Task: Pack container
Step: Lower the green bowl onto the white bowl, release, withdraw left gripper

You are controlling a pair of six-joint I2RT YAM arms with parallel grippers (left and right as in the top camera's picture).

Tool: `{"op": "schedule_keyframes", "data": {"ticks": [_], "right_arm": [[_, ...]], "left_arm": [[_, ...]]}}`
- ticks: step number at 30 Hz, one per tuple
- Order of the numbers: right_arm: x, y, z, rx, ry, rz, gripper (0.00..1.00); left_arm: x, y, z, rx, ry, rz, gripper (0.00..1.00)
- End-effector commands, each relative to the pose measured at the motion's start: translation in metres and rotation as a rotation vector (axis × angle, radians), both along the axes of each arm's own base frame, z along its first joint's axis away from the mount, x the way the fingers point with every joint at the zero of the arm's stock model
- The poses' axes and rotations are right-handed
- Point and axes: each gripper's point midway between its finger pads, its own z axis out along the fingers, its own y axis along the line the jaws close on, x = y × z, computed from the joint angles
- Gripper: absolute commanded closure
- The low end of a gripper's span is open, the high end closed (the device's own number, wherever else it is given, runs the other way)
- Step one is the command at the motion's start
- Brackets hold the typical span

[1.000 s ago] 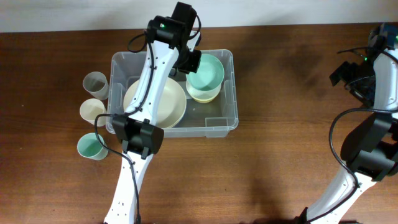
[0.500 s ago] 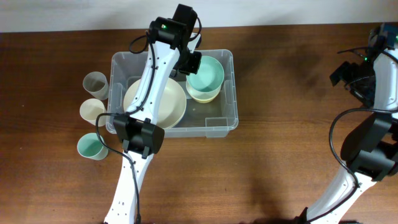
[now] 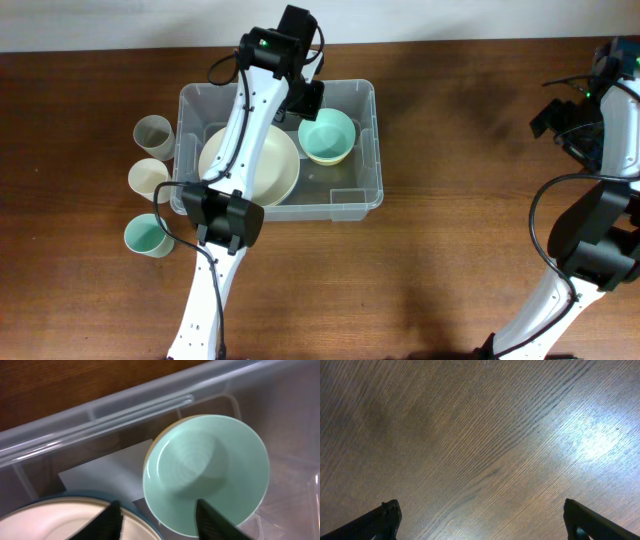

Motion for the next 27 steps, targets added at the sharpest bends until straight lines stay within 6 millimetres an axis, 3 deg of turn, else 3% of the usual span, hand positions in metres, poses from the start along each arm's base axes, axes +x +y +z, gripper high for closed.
{"op": "schedule_keyframes", "data": {"ticks": [1, 2, 6, 9, 12, 14, 17, 22, 27], "right_arm": [[0.0, 0.001, 0.006, -0.007, -0.011, -0.001, 0.01], [0.0, 0.0, 0.006, -0.007, -0.011, -0.001, 0.01], [0.0, 0.0, 0.006, -0.007, -0.011, -0.001, 0.01], [0.0, 0.0, 0.006, -0.007, -0.011, -0.001, 0.01], [0.0, 0.0, 0.006, -0.007, -0.011, -0.001, 0.01], [0.0, 0.0, 0.006, -0.007, -0.011, -0.001, 0.01], [0.0, 0.0, 0.006, -0.007, -0.011, -0.001, 0.01], [0.0, 0.0, 0.006, -0.007, -0.011, -0.001, 0.01], [0.0, 0.0, 0.006, -0.007, -0.011, -0.001, 0.01]], "left_arm": [[0.014, 0.023, 0.034, -0.01, -0.094, 0.046, 0.18], [0.017, 0.03, 0.049, -0.021, -0.127, 0.06, 0.01], [0.024, 0.072, 0.101, 0.0, -0.251, 0.143, 0.01], [0.02, 0.121, 0.129, 0.049, -0.296, 0.28, 0.0], [0.009, 0.172, 0.145, 0.08, -0.292, 0.399, 0.01], [0.001, 0.206, 0.146, 0.096, -0.267, 0.461, 0.01], [0.0, 0.241, 0.144, 0.088, -0.255, 0.527, 0.0], [-0.005, 0.284, 0.131, 0.07, -0.206, 0.653, 0.0], [-0.014, 0.311, 0.099, 0.085, -0.093, 0.712, 0.01]]}}
